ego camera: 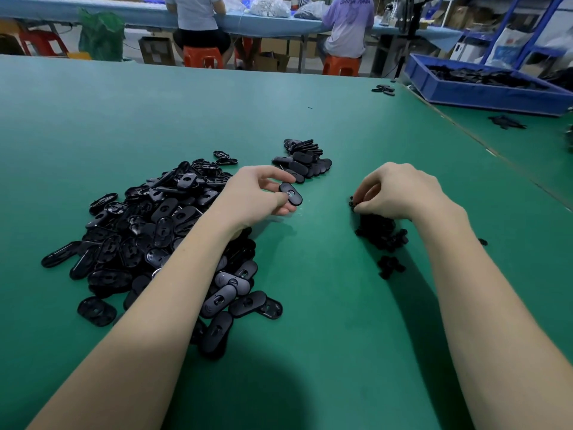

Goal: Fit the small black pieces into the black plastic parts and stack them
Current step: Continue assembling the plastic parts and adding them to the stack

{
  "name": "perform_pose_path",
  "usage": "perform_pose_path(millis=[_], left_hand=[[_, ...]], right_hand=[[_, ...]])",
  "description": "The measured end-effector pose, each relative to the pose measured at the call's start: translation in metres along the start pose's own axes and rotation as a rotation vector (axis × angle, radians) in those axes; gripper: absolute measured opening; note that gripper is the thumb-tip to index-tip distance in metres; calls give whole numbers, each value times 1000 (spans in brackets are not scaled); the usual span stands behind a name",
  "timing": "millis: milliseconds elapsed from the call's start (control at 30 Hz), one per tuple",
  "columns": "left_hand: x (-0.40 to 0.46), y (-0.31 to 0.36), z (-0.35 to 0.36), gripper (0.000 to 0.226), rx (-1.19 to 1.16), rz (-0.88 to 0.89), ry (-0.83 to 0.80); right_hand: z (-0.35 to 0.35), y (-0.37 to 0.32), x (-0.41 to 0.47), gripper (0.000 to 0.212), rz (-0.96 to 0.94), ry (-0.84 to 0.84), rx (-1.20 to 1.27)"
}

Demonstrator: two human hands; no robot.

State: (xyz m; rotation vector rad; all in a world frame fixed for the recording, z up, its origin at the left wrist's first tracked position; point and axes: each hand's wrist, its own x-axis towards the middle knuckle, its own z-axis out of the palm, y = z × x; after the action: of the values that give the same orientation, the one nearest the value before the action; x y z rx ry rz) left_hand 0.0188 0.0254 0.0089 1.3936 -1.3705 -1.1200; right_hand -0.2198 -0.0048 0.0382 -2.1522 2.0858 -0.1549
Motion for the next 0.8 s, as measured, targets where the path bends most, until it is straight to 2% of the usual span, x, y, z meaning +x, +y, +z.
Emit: perform_pose_path(millis=[600,667,800], left_hand=[[-3,4,-3,20,128,33,-2],[-2,3,-3,20,151,43,5],[-1,3,-3,21,160,72,24]], right_hand=[[11,-5,2,10,12,93,-59],[9,-6,2,7,-13,87,92],[5,-21,-2,13,-114,0,635]])
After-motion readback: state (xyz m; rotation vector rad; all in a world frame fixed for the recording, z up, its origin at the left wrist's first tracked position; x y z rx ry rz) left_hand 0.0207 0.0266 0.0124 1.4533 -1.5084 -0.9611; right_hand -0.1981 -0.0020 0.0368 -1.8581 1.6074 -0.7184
